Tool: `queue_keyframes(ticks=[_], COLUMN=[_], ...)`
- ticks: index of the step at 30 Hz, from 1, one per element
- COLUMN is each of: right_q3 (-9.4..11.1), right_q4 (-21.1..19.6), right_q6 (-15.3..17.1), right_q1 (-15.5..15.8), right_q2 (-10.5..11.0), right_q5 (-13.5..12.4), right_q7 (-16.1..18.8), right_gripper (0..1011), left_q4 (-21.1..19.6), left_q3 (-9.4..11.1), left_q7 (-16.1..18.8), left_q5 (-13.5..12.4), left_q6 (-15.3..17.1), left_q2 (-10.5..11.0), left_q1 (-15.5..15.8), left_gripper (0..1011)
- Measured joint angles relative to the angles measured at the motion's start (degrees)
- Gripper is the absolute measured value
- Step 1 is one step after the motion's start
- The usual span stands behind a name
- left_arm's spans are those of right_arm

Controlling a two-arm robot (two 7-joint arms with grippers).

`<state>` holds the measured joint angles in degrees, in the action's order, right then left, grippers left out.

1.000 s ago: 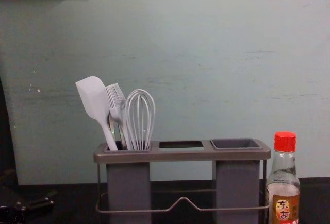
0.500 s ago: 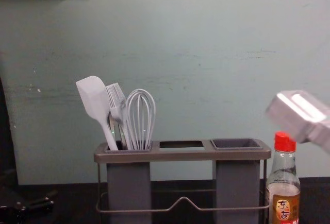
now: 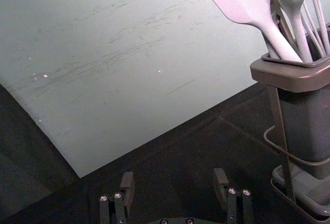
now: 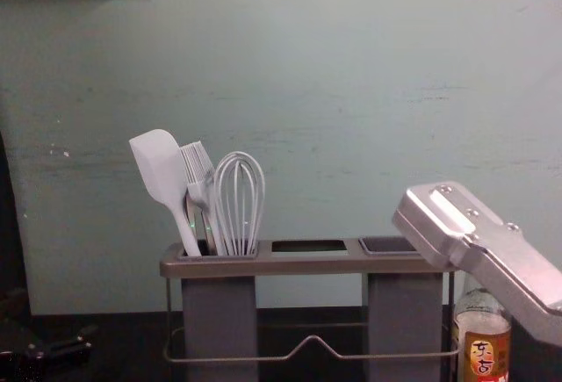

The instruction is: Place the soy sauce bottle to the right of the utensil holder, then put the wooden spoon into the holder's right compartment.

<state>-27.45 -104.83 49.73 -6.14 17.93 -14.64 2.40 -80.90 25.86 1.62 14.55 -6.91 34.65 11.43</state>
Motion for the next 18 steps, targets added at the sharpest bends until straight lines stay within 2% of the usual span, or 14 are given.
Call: queue_keyframes(ticks=[18], right_q3=[1.11], right_q4=[3.31], right_q6=[-0.49], right_q1=[-0.5], right_q2=[-2.63], right_q5=[1.65], right_q7=[1.12], right_gripper=[1002], left_q4=[0.0], left_q3=[0.0], left_q7=[0.0], left_q5=[0.0], left_q6=[0.0], left_q2=[0.0], left_q1=[0.0], left_gripper=[1005])
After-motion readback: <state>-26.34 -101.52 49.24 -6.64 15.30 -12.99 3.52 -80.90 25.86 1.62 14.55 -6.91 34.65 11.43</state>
